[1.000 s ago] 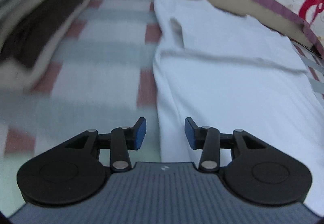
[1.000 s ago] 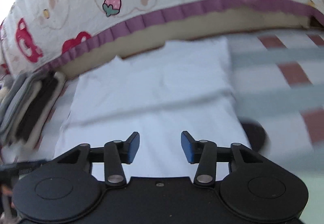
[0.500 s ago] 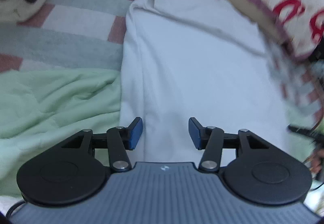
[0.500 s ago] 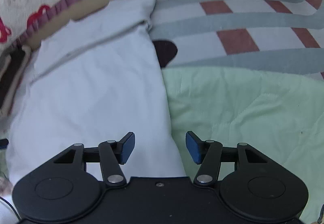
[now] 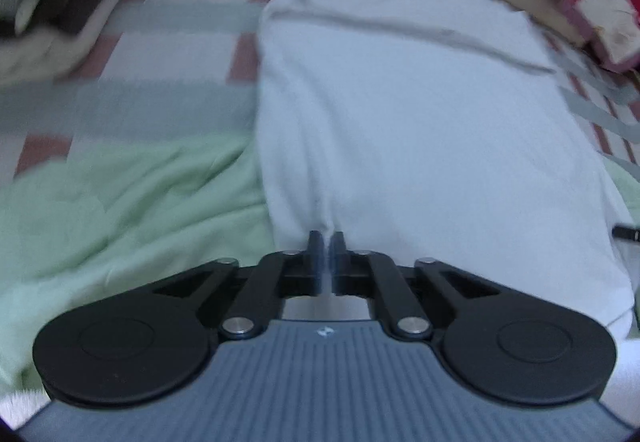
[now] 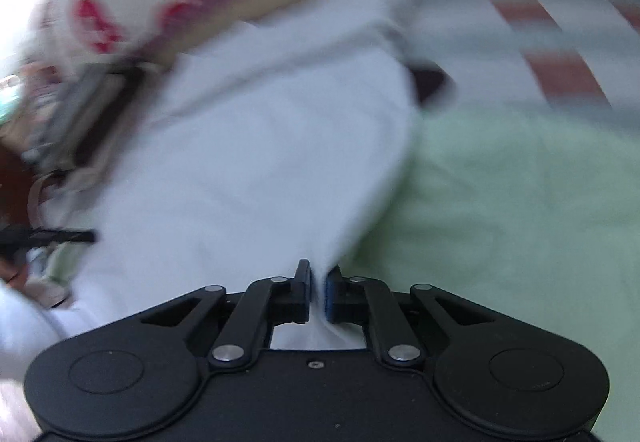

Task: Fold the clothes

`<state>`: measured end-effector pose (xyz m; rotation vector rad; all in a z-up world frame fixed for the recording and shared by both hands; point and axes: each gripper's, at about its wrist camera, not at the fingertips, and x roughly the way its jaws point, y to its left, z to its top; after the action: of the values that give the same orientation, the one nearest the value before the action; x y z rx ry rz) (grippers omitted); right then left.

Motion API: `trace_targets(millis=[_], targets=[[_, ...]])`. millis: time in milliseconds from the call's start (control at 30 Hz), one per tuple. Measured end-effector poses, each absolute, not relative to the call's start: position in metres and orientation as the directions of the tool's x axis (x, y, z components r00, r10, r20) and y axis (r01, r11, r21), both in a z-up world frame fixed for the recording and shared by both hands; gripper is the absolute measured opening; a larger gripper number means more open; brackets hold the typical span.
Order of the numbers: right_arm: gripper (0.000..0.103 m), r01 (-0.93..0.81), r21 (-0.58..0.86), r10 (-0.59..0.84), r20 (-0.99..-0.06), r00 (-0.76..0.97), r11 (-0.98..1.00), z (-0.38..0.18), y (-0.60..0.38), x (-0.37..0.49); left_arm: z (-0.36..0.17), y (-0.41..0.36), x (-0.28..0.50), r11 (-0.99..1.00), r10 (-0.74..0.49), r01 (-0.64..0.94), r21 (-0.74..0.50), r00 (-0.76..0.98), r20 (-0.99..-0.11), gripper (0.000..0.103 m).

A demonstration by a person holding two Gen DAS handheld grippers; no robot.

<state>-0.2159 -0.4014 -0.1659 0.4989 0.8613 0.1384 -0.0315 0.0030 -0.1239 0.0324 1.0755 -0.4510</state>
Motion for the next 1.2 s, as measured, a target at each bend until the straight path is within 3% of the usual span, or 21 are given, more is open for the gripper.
trace_targets(millis=[233, 367, 467, 567, 600, 633, 700, 800, 833, 933, 1033, 1200], targets=[[0.007, -0.012, 0.471, 0.29, -0.523, 0.801, 0.882, -0.122, -0.403, -0.164, -0.079, 0.0, -0.004, 0.912, -0.359, 0.38, -0.153, 0.559, -0.747, 0.003], [0.007, 0.01, 0.418, 0.189, -0.433, 0.881, 0.909, -0.097, -0.405, -0.109, -0.068, -0.006, 0.047, 0.935, -0.338, 0.313, -0.166, 0.648, -0.683, 0.005], [0.008, 0.14, 0.266, 0.012, -0.499, 0.866, 0.954, -0.108, -0.407, -0.059, -0.085, -0.015, 0.083, 0.957, -0.277, 0.253, -0.139, 0.668, -0.69, 0.014], [0.013, 0.233, 0.198, -0.063, -0.619, 0.783, 0.952, -0.135, -0.407, -0.025, -0.101, -0.016, 0.086, 0.96, -0.253, 0.263, -0.097, 0.666, -0.702, 0.016], [0.022, 0.256, 0.191, -0.074, -0.65, 0.757, 0.947, -0.142, -0.405, -0.018, -0.103, -0.012, 0.08, 0.951, -0.287, 0.285, -0.121, 0.663, -0.692, 0.018], [0.04, 0.273, 0.213, -0.07, -0.655, 0.753, 0.938, -0.146, -0.405, -0.02, -0.104, -0.008, 0.073, 0.94, -0.32, 0.307, -0.145, 0.659, -0.68, 0.025], [0.054, 0.296, 0.282, -0.057, -0.629, 0.775, 0.912, -0.149, -0.404, -0.033, -0.107, 0.001, 0.053, 0.921, -0.364, 0.358, -0.153, 0.651, -0.666, 0.032], [0.056, 0.316, 0.317, -0.091, -0.563, 0.821, 0.894, -0.15, -0.4, -0.066, -0.114, 0.013, 0.023, 0.899, -0.373, 0.426, -0.098, 0.631, -0.68, 0.036], [0.056, 0.299, 0.299, -0.094, -0.547, 0.832, 0.906, -0.151, -0.397, -0.074, -0.116, 0.017, 0.016, 0.893, -0.377, 0.439, -0.095, 0.618, -0.69, 0.041], [0.057, 0.257, 0.129, -0.154, -0.525, 0.837, 0.958, -0.149, -0.38, -0.087, -0.117, 0.028, 0.002, 0.881, -0.391, 0.459, -0.109, 0.58, -0.715, 0.044], [0.062, 0.21, 0.017, -0.175, -0.493, 0.852, 0.977, -0.146, -0.364, -0.097, -0.11, 0.03, -0.001, 0.874, -0.414, 0.469, -0.123, 0.59, -0.693, 0.054], [0.063, 0.159, -0.011, -0.142, -0.507, 0.85, 0.987, -0.149, -0.354, -0.102, -0.126, 0.009, -0.002, 0.848, -0.357, 0.529, -0.038, 0.515, -0.78, 0.055]])
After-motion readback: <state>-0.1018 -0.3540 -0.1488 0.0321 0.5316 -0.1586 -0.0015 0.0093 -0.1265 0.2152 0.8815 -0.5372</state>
